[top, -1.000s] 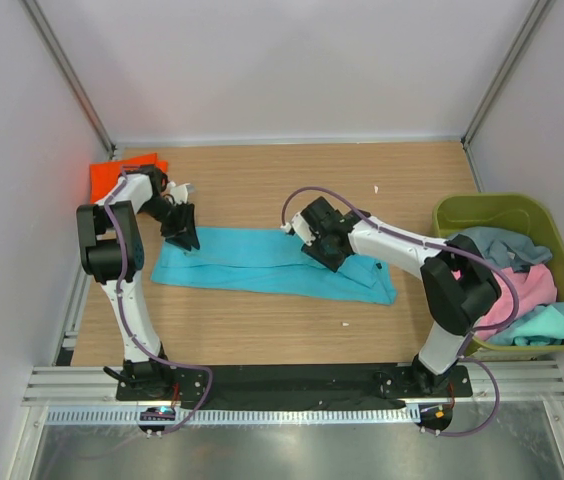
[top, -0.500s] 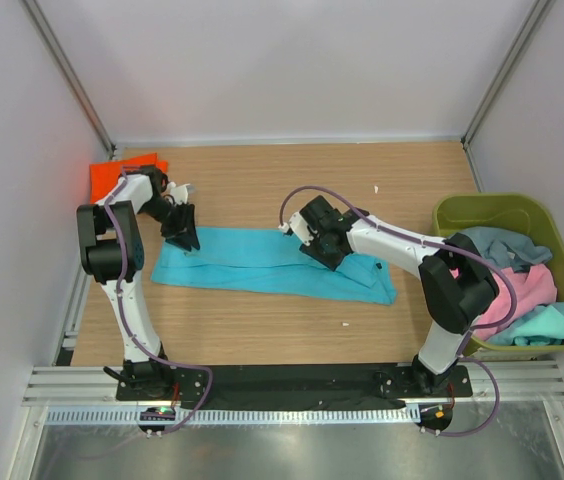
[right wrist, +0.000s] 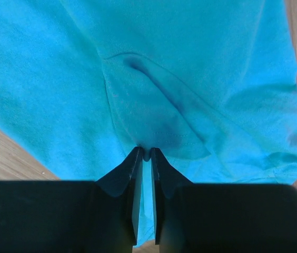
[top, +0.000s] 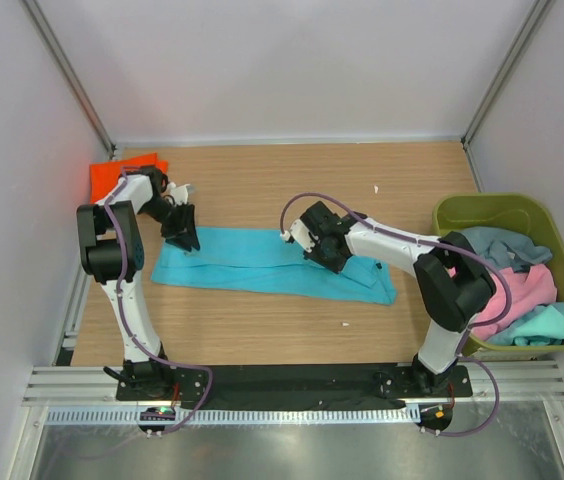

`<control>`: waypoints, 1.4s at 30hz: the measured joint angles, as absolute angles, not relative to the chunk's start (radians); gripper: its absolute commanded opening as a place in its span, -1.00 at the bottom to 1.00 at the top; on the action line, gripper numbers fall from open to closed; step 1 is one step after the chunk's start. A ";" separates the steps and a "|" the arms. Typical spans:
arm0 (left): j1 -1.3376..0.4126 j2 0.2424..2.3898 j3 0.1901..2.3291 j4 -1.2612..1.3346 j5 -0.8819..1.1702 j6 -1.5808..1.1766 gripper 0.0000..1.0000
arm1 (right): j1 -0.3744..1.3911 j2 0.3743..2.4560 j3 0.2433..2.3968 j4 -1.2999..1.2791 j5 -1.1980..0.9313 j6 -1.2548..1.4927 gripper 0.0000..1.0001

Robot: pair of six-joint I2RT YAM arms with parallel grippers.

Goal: Fold and stack the t-shirts
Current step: Fold the tshirt

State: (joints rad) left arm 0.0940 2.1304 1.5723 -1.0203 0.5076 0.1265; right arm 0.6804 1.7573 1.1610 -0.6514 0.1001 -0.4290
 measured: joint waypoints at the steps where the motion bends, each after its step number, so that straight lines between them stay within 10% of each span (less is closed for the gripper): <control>1: 0.094 2.130 1.571 -1.020 0.508 0.126 -0.30 | 0.680 1.760 1.161 -0.651 0.102 -0.432 -0.76; 20: 0.094 2.130 1.567 -1.017 0.508 0.116 -0.30 | 0.760 1.726 1.273 -0.756 0.032 -0.361 -0.93; 28: 0.094 2.130 1.568 -1.017 0.508 0.115 -0.30 | 0.796 1.721 1.272 -0.791 -0.043 -0.285 0.01; 42: 0.094 2.131 1.672 -1.039 0.507 0.115 -0.30 | 0.390 1.761 1.336 -0.686 -0.053 -0.126 0.08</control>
